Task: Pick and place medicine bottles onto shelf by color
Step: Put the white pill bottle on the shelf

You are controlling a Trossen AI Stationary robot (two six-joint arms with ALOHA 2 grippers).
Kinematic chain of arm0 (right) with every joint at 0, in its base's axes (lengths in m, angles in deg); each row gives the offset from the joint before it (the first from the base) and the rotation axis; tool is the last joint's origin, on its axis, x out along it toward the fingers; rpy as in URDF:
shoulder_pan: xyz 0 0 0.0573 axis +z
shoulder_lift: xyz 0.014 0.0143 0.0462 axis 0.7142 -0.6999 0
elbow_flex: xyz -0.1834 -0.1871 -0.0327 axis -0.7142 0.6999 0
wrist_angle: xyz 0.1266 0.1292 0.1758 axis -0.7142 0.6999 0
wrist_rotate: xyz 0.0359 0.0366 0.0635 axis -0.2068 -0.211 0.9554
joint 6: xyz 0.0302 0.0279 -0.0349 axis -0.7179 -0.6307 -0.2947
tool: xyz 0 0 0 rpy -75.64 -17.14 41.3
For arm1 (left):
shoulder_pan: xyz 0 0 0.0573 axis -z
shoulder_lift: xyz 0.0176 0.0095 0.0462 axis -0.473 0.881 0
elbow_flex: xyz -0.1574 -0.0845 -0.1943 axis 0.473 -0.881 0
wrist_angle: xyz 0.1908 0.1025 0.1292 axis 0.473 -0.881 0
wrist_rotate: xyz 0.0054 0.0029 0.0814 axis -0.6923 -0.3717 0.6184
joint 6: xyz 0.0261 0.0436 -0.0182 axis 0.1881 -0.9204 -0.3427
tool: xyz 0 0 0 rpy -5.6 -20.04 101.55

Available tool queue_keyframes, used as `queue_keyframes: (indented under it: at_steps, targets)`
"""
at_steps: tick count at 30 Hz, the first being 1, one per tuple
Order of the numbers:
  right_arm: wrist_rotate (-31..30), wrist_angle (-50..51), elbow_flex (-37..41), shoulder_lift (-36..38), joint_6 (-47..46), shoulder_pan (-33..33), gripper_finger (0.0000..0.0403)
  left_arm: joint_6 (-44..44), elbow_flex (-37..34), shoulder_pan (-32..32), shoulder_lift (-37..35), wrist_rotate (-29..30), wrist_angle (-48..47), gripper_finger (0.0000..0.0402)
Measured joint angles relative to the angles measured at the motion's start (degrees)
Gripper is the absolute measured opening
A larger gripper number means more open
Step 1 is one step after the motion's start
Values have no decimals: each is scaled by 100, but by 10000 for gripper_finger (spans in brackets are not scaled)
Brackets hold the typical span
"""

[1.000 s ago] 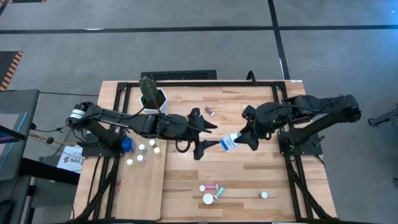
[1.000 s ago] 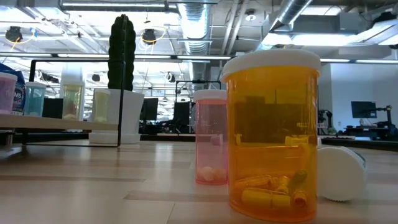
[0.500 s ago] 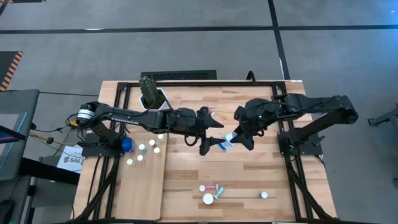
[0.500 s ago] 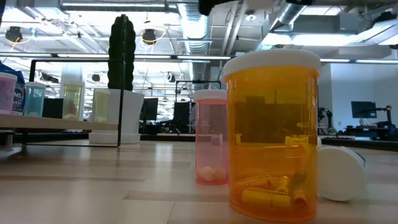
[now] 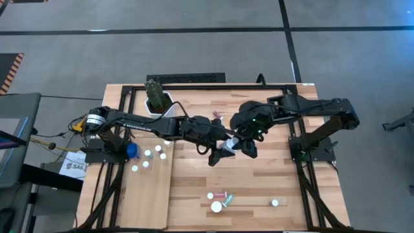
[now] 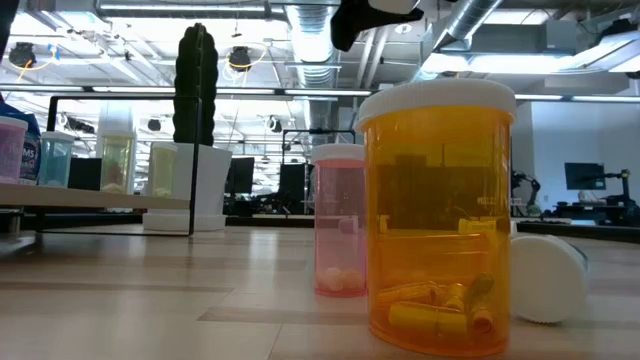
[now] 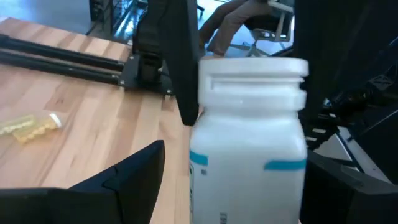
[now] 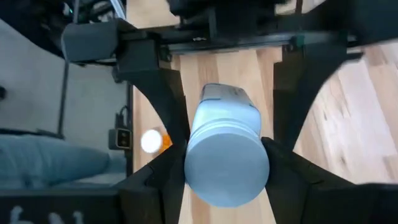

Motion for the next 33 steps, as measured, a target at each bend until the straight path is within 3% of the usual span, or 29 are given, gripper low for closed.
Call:
queue_keyframes:
  at_steps: [6,17,24,33]
  targets:
    - [2,636,-286,-230,227,4,195,63,0,7,2,-2,-65,255]
    - [13,655,-299,-236,318,97,195,182,0,9,4,-159,-60,121]
    - [51,685,-299,-231,255,157,199,199,0,11,7,-166,-13,131]
    - [319,753,-301,-231,199,59,253,224,0,9,9,-143,41,130]
